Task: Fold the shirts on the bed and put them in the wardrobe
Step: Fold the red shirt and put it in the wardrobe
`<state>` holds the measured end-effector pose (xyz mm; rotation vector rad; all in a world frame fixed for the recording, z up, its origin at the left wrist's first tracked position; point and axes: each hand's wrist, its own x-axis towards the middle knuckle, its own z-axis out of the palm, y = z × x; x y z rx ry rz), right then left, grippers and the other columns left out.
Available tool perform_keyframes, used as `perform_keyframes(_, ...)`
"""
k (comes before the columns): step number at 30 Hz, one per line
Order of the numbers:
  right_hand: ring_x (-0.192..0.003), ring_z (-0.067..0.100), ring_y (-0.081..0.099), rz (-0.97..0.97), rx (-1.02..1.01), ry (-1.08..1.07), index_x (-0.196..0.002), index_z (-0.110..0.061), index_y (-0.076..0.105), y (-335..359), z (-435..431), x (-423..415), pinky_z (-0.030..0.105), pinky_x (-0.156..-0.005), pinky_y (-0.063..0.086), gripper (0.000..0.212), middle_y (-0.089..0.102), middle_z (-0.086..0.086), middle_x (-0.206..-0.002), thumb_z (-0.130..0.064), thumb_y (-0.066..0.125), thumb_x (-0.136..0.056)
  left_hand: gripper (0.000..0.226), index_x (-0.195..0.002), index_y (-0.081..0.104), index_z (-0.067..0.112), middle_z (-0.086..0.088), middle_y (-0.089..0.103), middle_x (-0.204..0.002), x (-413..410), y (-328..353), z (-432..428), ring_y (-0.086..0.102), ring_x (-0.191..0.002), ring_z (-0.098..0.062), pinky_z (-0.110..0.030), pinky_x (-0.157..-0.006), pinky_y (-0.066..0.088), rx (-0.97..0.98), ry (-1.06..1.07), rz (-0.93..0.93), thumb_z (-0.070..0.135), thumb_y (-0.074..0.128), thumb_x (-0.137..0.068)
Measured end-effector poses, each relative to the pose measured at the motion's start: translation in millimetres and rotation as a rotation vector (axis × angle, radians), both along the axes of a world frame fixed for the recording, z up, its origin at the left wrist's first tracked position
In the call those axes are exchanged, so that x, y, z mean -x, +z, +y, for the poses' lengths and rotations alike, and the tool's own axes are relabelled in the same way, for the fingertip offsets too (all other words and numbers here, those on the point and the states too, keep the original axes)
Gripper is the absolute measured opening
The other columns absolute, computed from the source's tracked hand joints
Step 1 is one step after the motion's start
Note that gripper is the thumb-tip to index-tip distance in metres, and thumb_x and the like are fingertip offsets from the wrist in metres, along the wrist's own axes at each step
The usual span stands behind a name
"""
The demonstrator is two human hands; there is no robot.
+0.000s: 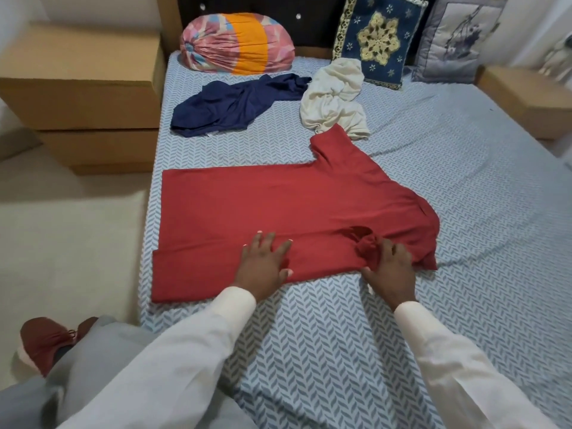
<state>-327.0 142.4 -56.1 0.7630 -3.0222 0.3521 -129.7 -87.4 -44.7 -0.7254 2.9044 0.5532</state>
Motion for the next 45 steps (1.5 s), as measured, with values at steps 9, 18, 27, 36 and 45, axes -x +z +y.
perform_keyframes(9, -0.09, 0.028, 0.066, -0.204, -0.36, 0.094, -0.094, -0.022, 0.066, 58.8, -26.3, 70.4, 0.033, -0.077, 0.051, 0.036, 0.069, 0.007, -0.094, -0.053, 0.064, -0.077, 0.085, -0.154, -0.001, 0.039, -0.006, -0.004, -0.162, 36.6, 3.6, 16.3, -0.002, -0.147, -0.039, -0.074, -0.103, 0.023, -0.01, 0.068, -0.427, 0.048, 0.057, -0.092)
perform_keyframes(18, -0.118, 0.035, 0.057, -0.159, 0.154, -0.287, -0.129, -0.016, 0.055, 101.3, -29.1, 164.7, 0.041, -0.098, 0.047, 0.06, 0.061, 0.017, -0.126, -0.036, 0.07, -0.074, 0.09, -0.154, -0.003, 0.039, -0.007, -0.004, -0.162, 41.8, -4.6, 18.6, -0.006, -0.146, -0.043, -0.077, -0.1, 0.022, 0.014, 0.104, -0.417, 0.05, 0.06, -0.09)
perform_keyframes(27, -0.076, 0.025, 0.066, -0.485, 0.26, -0.391, -0.08, -0.015, 0.07, 20.2, 61.4, 150.8, 0.028, -0.072, 0.051, 0.014, 0.071, 0.009, -0.083, -0.023, 0.08, -0.075, 0.093, -0.153, -0.007, 0.04, -0.007, -0.009, -0.161, 46.1, 0.0, 16.2, -0.008, -0.145, -0.044, -0.077, -0.101, 0.022, -0.011, 0.101, -0.447, 0.05, 0.06, -0.09)
perform_keyframes(36, -0.092, 0.032, 0.068, -0.279, 0.297, -0.429, -0.092, -0.022, 0.061, 9.5, 66.0, 154.6, 0.038, -0.085, 0.051, 0.007, 0.071, 0.013, -0.097, -0.028, 0.062, -0.09, 0.095, -0.152, -0.008, 0.04, -0.006, -0.011, -0.161, 47.2, -0.2, 15.5, -0.01, -0.145, -0.043, -0.076, -0.102, 0.022, -0.037, 0.106, -0.465, 0.049, 0.061, -0.089)
perform_keyframes(45, -0.091, 0.03, 0.058, -0.007, 0.311, -0.303, -0.102, -0.009, 0.061, 24.3, 2.6, 99.6, 0.035, -0.076, 0.044, 0.02, 0.06, 0.012, -0.102, -0.016, 0.056, -0.084, 0.099, -0.152, -0.007, 0.043, -0.004, -0.007, -0.162, 43.9, 10.3, 8.2, -0.002, -0.147, -0.039, -0.067, -0.103, 0.029, 0.006, 0.083, -0.465, 0.061, 0.062, -0.083)
